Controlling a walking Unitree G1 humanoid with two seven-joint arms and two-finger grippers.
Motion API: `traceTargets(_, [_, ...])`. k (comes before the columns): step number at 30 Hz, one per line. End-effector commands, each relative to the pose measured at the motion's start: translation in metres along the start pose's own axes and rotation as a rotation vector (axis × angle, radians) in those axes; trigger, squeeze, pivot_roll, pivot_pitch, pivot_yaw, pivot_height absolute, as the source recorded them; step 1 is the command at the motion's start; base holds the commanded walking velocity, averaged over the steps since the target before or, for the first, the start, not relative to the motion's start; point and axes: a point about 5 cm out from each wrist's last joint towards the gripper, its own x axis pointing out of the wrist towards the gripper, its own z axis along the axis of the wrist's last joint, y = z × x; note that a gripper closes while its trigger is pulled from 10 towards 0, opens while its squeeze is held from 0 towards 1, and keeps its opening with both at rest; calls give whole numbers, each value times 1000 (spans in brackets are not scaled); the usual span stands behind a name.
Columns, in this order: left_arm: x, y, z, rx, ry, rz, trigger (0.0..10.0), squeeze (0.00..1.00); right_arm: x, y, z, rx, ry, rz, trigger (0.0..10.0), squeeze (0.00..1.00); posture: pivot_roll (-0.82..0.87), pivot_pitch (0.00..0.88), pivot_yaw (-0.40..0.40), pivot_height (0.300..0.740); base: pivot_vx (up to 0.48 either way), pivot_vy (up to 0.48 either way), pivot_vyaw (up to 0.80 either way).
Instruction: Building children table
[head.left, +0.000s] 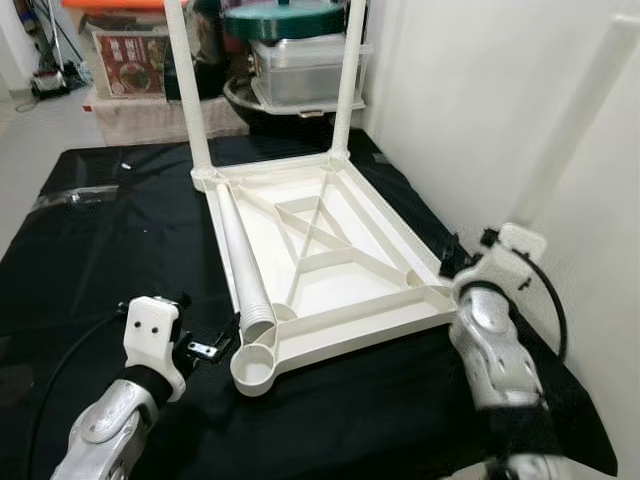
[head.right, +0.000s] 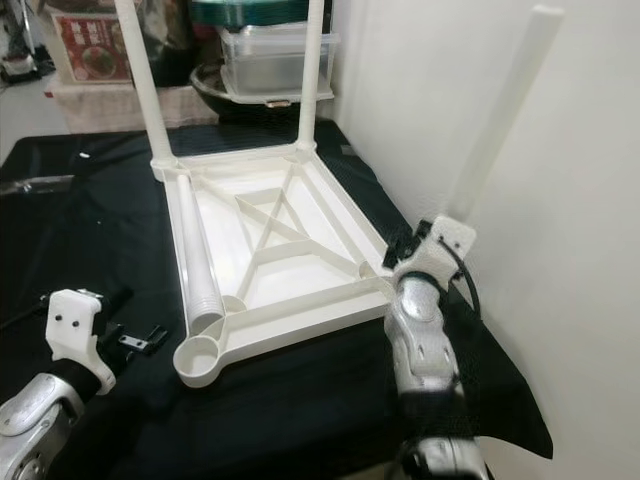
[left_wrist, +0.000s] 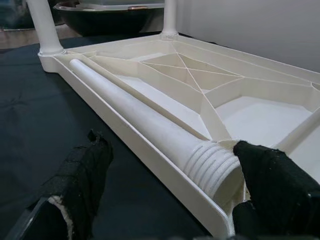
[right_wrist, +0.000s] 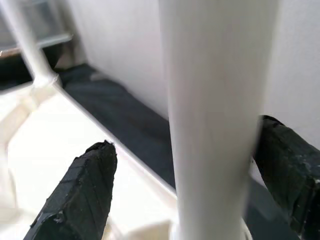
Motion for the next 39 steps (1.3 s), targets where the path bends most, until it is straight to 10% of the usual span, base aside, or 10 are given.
traceTargets(1, [1,-2,-1,-10,3,-9,10000,0,-9,6,-5,-60,27,78,10000,1000,45,0,-68,740,0,0,0])
traceTargets(9, [0,-1,-1,-11,4,-14,10000,0,-28,-14,-22,-87,128,179,10000,969,9,0,-53,740,0,0,0])
traceTargets(10, [0,-1,-1,-13,4,-16,10000,0,-35,0,-17,-47,124,333,10000,0,9,0,-53,740,0,0,0])
traceTargets(16, [1,-2,0,-17,1,-16,10000,0,-43,22,-7,2,112,559,10000,0,20,0,-63,740,0,0,0])
traceTargets(22, [1,0,1,-20,-12,15,10000,0,-40,63,-1,-143,38,792,10000,0,51,0,-84,740,0,0,0])
traceTargets(39, [-6,20,8,-119,-82,167,10000,0,-54,129,9,-253,-141,1081,10000,0,111,0,-86,740,0,0,141])
